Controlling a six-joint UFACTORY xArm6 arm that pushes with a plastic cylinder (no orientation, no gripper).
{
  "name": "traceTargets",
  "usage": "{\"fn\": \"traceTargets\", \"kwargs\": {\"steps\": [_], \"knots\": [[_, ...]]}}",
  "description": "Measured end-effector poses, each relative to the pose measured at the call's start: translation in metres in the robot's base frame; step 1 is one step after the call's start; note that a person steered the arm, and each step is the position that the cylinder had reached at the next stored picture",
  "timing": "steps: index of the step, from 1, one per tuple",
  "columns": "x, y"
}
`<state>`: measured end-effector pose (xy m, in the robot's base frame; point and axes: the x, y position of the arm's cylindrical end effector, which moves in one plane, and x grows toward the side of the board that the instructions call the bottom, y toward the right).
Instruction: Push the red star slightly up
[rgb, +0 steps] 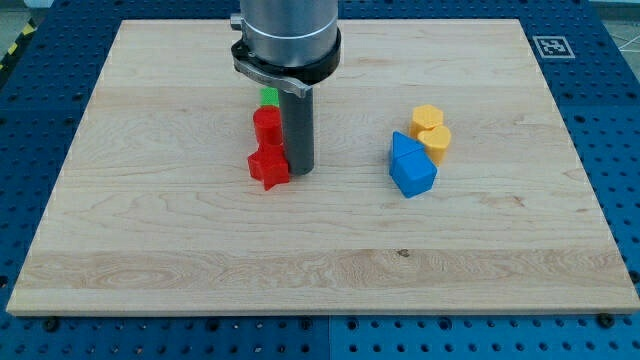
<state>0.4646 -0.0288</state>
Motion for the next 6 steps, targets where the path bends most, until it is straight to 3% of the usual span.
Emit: {"fn": "traceTargets", "kwargs": {"steps": [2, 3, 4, 6], "knots": [[0.083, 0.004], [0.105, -0.033], [0.059, -0.045], [0.037, -0.046]]}}
